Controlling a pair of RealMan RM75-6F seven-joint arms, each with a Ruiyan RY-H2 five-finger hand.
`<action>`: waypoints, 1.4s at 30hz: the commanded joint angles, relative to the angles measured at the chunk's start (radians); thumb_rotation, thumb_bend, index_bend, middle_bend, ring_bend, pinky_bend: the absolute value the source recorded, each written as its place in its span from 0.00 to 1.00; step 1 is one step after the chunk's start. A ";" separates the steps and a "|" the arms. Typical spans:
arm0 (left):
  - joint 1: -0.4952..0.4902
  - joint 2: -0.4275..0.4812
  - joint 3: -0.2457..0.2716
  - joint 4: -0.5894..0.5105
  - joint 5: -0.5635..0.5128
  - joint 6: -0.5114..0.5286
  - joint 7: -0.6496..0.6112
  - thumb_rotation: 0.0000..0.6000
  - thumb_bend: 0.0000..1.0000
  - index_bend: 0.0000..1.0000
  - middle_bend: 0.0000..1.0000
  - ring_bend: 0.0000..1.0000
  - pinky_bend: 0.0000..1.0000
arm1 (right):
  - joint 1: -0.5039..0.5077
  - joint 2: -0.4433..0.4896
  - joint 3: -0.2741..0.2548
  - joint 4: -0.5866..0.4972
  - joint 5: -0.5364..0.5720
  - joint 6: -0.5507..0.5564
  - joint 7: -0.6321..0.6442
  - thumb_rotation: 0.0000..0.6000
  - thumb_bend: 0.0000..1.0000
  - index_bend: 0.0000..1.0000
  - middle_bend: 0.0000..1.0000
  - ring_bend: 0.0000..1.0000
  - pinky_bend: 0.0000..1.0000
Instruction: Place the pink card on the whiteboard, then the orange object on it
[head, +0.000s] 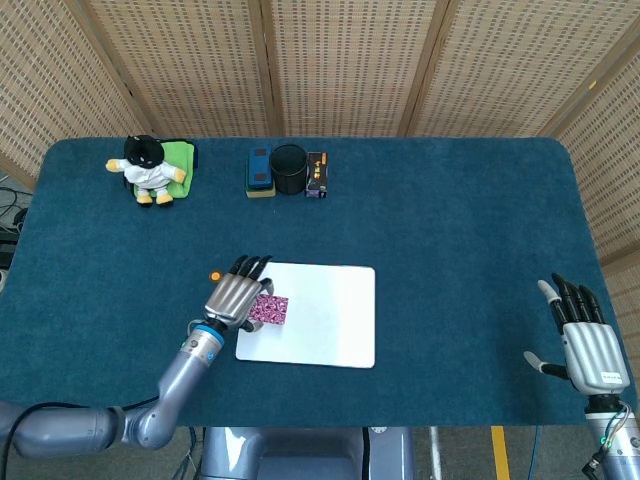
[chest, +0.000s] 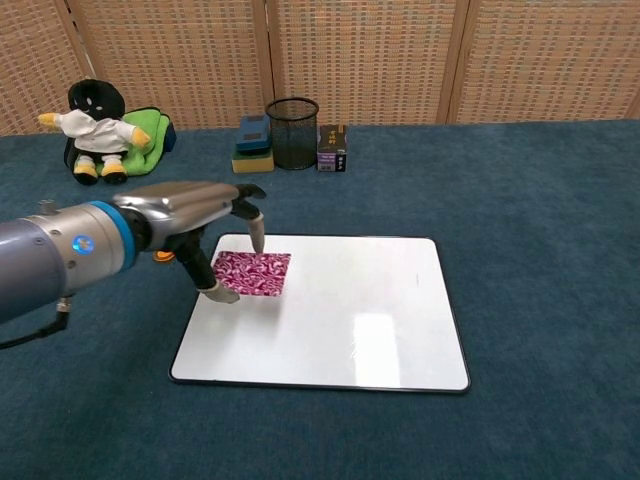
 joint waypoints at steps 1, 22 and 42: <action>-0.042 -0.054 -0.012 0.047 -0.038 -0.006 0.037 1.00 0.20 0.51 0.00 0.00 0.00 | 0.001 0.001 0.000 -0.001 0.002 -0.003 0.003 1.00 0.00 0.00 0.00 0.00 0.00; -0.059 -0.035 -0.013 0.040 -0.054 0.084 0.052 1.00 0.13 0.06 0.00 0.00 0.00 | 0.003 0.005 0.001 -0.006 0.008 -0.009 0.010 1.00 0.00 0.00 0.00 0.00 0.00; 0.045 0.093 0.031 0.291 -0.002 -0.075 -0.239 1.00 0.31 0.36 0.00 0.00 0.00 | 0.005 0.005 0.000 -0.012 0.009 -0.011 -0.004 1.00 0.00 0.00 0.00 0.00 0.00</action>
